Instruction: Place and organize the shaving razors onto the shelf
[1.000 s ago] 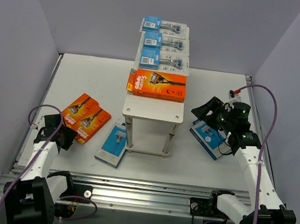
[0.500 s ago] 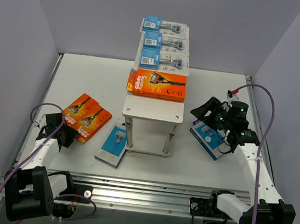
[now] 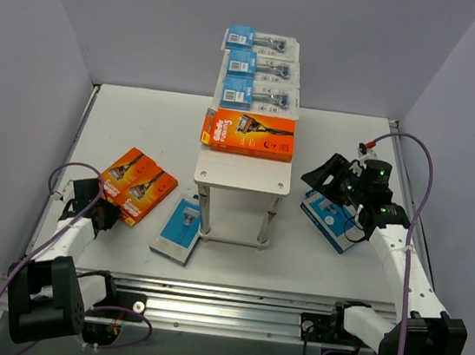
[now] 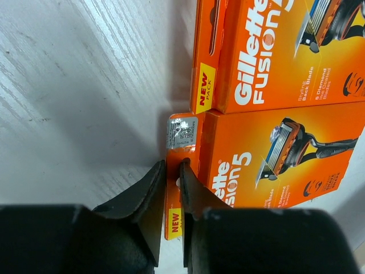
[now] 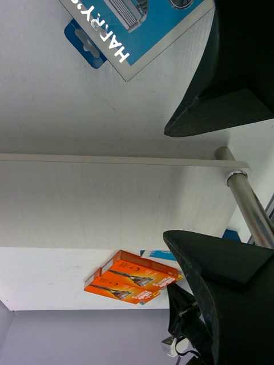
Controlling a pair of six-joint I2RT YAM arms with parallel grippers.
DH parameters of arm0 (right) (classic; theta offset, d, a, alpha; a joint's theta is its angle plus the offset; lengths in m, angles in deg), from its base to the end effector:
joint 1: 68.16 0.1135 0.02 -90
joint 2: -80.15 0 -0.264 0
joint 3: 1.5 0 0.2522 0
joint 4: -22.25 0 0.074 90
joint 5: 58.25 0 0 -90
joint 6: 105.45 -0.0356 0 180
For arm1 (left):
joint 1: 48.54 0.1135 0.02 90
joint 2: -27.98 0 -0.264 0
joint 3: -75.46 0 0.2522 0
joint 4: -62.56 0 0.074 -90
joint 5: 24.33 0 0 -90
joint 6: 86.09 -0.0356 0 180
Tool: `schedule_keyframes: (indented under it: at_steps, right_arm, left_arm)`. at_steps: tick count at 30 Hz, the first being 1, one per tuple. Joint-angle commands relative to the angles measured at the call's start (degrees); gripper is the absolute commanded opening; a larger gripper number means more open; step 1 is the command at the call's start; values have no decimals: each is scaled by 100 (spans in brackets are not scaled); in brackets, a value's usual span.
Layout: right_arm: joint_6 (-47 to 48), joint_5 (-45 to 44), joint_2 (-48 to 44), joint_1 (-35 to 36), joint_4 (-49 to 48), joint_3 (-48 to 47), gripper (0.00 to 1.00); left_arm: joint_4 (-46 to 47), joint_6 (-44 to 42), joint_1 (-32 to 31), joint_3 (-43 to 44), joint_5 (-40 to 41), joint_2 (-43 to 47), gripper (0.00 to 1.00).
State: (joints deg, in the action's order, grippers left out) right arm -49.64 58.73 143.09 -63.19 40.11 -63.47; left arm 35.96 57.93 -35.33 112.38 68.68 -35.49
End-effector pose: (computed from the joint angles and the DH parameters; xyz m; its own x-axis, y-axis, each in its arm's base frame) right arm 0.2498 0.0379 0.3102 -0.5498 0.4549 -0.7006 -0.2370 0.7193 0.6530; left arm 0.1878 0.0460 0.1493 -0.2482 -0.8883 -0.3863 -0.7825 0.4190 -0.4606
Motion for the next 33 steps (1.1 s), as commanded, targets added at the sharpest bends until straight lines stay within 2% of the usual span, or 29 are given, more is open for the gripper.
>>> schedule_keyframes:
  at_steps: [1,9,15,20,28,33]
  right_arm:
    - [115,-70,17,56,-32,-224,62]
    - [106,-88,-1,56,-23,-233,62]
    - [115,-97,-36,56,21,-251,62]
    - [115,-114,-80,56,91,-303,62]
    - [106,-114,-176,56,188,-374,62]
    - [106,-114,-238,56,275,-383,62]
  left_arm:
    - [168,21,-3,145,174,9,22]
    - [-139,-93,-3,163,341,598,19]
    - [-245,-102,-3,207,323,888,3]
    - [-350,-102,-12,435,87,1134,2]
    - [-763,-199,-12,1374,-107,1591,2]
    - [-983,-374,-38,2034,-248,1583,2]
